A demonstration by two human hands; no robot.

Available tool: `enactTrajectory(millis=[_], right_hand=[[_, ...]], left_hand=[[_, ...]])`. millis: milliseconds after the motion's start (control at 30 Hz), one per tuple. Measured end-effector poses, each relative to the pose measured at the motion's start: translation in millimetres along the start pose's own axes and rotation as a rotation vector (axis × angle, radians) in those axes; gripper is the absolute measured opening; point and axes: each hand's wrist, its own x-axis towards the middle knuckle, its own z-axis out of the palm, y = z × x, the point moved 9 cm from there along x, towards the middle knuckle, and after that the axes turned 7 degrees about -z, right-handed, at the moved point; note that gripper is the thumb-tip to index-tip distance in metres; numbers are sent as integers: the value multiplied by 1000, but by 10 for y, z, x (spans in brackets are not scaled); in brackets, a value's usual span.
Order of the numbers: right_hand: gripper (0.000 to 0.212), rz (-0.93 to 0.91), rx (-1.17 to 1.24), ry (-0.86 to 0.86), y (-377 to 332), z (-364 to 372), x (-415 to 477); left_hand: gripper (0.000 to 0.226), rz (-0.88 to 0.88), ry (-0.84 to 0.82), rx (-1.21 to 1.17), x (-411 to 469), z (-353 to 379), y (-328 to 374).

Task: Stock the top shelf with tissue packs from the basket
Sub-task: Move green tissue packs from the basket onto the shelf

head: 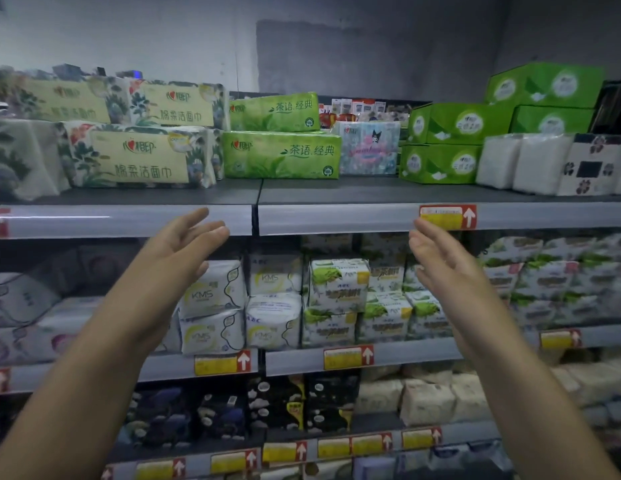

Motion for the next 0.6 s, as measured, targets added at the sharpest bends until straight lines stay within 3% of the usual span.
enactTrajectory(millis=[200, 367, 600], right_hand=[[46, 84, -16, 16, 333, -2, -166], [45, 150, 12, 47, 585, -66, -303], [41, 321, 110, 144, 1094, -159, -569]], left_hand=[[54, -78, 1, 7, -71, 65, -351], [76, -152, -14, 4, -183, 99, -658], [51, -275, -17, -49, -281, 118, -1208]])
